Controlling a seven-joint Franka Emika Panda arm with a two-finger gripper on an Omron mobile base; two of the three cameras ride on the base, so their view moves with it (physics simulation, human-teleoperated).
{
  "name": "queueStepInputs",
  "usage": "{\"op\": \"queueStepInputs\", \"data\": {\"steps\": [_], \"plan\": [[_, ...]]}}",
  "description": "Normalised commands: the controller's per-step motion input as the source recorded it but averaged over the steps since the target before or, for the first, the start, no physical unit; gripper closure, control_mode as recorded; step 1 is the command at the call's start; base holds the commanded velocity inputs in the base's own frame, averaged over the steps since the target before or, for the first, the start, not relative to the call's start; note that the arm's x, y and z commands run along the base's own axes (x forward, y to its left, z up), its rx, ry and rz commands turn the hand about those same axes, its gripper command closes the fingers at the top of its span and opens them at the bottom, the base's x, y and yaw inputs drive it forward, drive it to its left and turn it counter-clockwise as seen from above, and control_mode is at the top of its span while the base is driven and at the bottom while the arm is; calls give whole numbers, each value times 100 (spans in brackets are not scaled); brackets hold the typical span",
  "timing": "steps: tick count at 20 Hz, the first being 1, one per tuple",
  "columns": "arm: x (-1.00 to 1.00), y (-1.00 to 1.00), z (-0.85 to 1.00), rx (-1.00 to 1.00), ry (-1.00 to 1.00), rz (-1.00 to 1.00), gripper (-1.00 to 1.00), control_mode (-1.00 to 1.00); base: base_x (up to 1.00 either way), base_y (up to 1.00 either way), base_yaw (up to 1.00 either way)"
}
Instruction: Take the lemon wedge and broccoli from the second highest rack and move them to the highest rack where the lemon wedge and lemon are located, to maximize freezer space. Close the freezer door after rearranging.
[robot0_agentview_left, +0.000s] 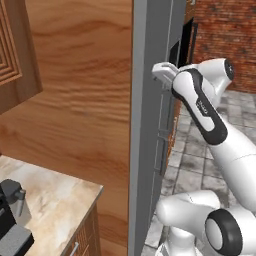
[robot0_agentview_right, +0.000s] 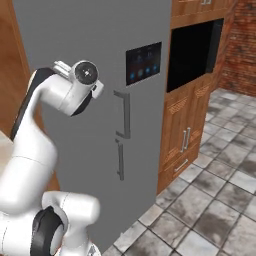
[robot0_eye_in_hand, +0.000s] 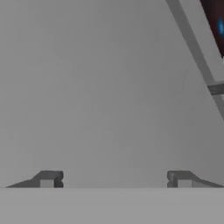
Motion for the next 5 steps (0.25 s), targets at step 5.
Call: {"op": "queueStepInputs", "data": {"steps": [5], "plan": [[-86, -9, 0, 11, -4, -4, -100, -100, 0, 0, 0]]}}
